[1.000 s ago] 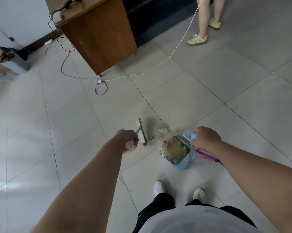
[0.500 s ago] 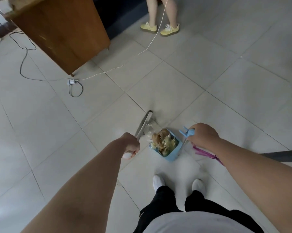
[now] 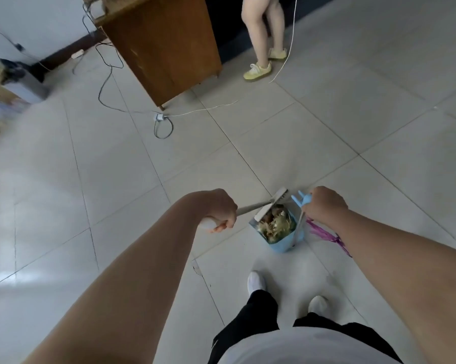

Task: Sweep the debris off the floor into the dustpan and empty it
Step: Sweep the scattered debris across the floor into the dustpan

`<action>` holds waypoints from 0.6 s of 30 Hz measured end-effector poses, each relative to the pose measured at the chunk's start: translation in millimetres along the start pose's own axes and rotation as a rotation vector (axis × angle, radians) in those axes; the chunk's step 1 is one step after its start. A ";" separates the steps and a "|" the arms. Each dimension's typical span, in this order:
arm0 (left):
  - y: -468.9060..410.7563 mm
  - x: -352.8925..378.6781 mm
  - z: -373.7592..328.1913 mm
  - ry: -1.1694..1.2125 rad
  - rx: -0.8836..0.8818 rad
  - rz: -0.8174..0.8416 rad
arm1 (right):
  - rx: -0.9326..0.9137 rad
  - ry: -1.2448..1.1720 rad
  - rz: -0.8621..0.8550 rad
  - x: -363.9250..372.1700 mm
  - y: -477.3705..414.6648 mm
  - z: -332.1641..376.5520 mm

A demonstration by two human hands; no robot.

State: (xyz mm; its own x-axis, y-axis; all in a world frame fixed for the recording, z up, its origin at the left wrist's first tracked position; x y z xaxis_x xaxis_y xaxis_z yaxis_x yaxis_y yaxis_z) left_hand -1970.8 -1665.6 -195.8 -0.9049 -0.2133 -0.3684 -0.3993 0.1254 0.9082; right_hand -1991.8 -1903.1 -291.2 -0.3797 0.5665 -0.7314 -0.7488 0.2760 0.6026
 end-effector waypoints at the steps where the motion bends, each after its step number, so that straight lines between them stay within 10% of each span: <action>1: 5.4 0.2 -0.3 0.012 0.000 -0.005 | 0.003 -0.003 0.005 0.2 2.6 -4.0; 18: -17.8 -29.3 7.1 0.116 -0.100 -0.221 | -0.047 0.010 0.000 9.1 42.9 -55.0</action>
State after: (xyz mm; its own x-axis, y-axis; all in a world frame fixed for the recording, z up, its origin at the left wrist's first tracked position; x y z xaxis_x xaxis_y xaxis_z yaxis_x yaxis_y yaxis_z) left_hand -1938.2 -1654.7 -202.7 -0.7720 -0.3347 -0.5404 -0.5639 -0.0319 0.8253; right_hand -2057.2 -1928.8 -289.6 -0.3848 0.5588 -0.7346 -0.7737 0.2387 0.5868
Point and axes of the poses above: each hand's wrist, its own y-axis away from the middle knuckle, its own x-axis out of the palm, z = x × y, the point moved 5 cm from there along -y, towards the middle knuckle, and after that the axes turned 4 degrees about z, right-handed, at the moved point
